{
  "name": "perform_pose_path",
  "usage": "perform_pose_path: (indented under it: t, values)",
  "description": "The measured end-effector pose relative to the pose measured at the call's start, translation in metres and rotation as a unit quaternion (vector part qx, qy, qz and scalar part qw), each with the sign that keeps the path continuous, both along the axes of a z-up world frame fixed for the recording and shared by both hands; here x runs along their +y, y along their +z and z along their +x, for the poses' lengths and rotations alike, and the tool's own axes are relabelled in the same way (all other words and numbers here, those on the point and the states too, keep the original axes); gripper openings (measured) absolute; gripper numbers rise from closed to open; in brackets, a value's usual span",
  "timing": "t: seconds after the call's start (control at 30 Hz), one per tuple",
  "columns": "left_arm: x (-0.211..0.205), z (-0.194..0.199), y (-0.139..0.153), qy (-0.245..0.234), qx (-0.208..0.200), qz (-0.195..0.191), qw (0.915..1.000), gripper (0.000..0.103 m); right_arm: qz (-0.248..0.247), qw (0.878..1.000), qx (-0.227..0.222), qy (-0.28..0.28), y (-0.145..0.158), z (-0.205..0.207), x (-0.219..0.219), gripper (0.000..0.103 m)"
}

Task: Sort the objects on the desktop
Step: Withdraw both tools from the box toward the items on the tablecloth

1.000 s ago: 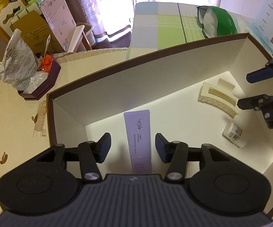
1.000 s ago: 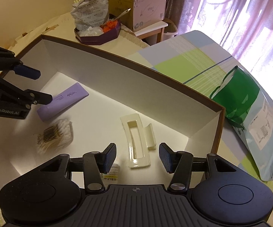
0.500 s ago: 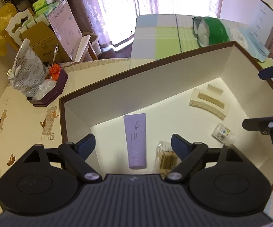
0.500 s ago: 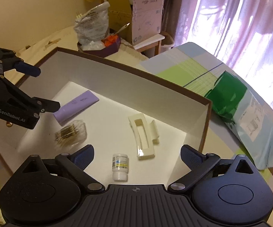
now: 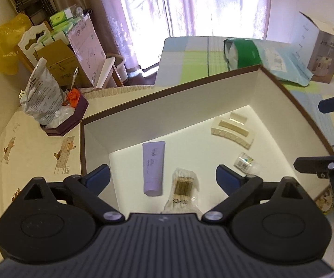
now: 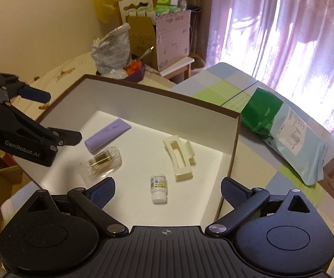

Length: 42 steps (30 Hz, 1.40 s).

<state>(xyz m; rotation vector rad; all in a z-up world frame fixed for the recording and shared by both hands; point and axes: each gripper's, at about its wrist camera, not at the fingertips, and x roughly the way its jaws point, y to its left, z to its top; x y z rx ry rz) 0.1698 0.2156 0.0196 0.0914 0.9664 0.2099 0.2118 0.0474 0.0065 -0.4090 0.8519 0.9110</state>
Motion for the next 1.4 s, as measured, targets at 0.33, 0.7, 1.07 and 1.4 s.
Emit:
perform_pose_path:
  t: [0.33,0.7,1.07,1.4]
  values:
    - [-0.032,-0.027,0.021,0.007,-0.023,-0.004,0.9997,0.099,0.028,1.0,-0.013,0.002,0.02,-0.024,-0.028,0.102]
    - [-0.063,-0.062,0.03,0.016,-0.031,-0.015,0.9993,0.099,0.062,0.998,-0.002,-0.006,0.03,-0.049,-0.072,0.102]
    - [-0.097,-0.088,0.027,0.008,-0.026,-0.03,0.9992,0.099,0.078,0.996,0.008,-0.033,0.031,-0.069,-0.122,0.102]
    - [-0.13,-0.096,0.013,-0.008,-0.014,-0.047,0.9987,0.099,0.075,0.994,0.016,-0.083,0.027,-0.078,-0.173,0.102]
